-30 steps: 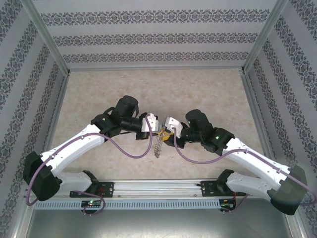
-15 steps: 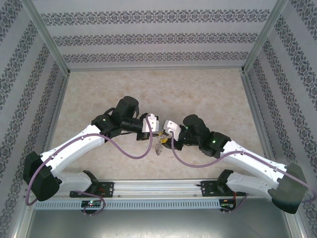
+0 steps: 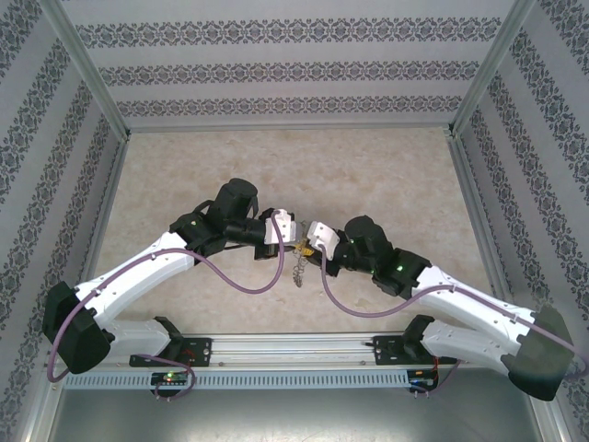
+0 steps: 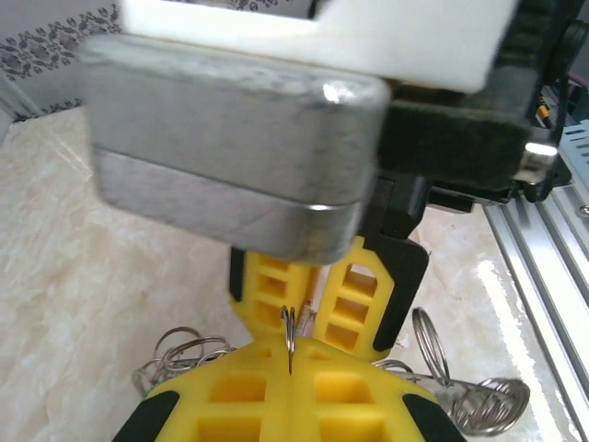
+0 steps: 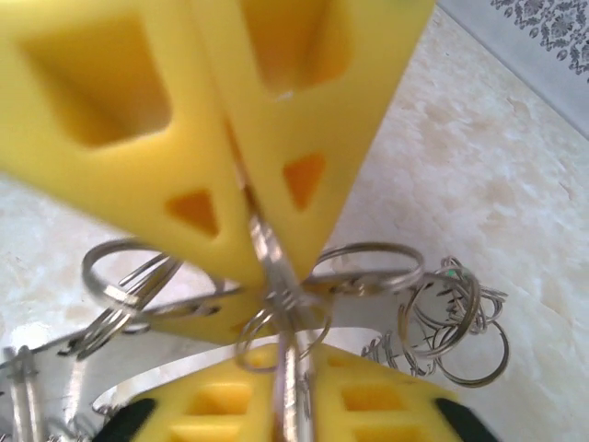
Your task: Put the keys on the keyring
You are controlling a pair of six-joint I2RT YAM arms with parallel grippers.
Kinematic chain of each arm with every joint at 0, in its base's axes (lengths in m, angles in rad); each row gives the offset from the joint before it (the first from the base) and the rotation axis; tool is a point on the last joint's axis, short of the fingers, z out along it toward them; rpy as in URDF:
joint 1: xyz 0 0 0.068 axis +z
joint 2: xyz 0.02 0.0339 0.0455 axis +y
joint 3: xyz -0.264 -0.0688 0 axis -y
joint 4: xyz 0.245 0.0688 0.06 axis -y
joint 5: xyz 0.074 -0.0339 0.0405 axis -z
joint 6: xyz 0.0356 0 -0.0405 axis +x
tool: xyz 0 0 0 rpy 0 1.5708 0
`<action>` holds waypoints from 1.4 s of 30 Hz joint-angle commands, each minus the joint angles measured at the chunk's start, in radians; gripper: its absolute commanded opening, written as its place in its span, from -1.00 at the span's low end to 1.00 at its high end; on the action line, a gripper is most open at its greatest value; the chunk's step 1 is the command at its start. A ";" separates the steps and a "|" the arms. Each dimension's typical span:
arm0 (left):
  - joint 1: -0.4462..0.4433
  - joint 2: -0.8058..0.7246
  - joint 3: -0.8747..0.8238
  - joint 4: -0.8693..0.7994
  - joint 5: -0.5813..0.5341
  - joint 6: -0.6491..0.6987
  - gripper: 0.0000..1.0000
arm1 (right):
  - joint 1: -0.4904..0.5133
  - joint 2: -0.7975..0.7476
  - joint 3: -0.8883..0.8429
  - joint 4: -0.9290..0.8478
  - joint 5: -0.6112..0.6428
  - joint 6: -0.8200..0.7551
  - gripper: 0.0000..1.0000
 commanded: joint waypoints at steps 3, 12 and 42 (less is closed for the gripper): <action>-0.016 -0.017 0.003 0.089 -0.033 -0.025 -1.00 | 0.013 -0.049 -0.027 -0.003 0.047 -0.017 -0.99; -0.016 0.000 0.014 0.066 -0.037 -0.029 -1.00 | 0.012 -0.116 -0.022 -0.017 0.103 -0.026 -1.00; -0.020 0.023 0.037 -0.001 -0.023 -0.010 -1.00 | 0.013 -0.132 0.067 -0.023 0.045 -0.129 -1.00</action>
